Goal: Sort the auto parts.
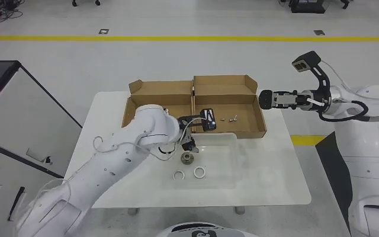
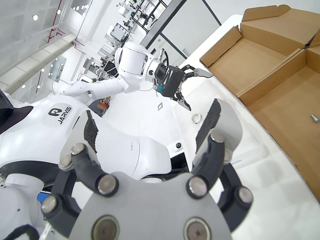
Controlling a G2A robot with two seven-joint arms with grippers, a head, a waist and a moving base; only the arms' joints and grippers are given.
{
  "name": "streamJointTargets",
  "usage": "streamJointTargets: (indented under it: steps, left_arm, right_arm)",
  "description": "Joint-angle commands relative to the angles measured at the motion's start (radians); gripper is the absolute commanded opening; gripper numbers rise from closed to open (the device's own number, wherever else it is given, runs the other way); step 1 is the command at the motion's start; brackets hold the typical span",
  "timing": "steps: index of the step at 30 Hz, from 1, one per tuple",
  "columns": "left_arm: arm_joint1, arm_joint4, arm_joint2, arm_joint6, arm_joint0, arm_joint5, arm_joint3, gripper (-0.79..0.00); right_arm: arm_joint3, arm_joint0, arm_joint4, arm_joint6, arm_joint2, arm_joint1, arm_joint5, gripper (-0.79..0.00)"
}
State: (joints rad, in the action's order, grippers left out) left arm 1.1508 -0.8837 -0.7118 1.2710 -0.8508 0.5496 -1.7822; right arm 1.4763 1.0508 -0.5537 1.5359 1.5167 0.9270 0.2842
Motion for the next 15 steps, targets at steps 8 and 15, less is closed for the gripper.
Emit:
streamJointTargets:
  steps: [8,15]
  left_arm:
    - [-0.006,0.225,0.19,0.057,0.146,-0.058,0.107,0.0]
    - [-0.006,0.226,0.2,0.069,0.163,-0.07,0.11,0.0]
  right_arm:
    - [0.0,0.0,0.0,0.0,0.0,0.0,0.0,0.0]
    - [0.0,0.0,0.0,0.0,0.0,0.0,0.0,0.0]
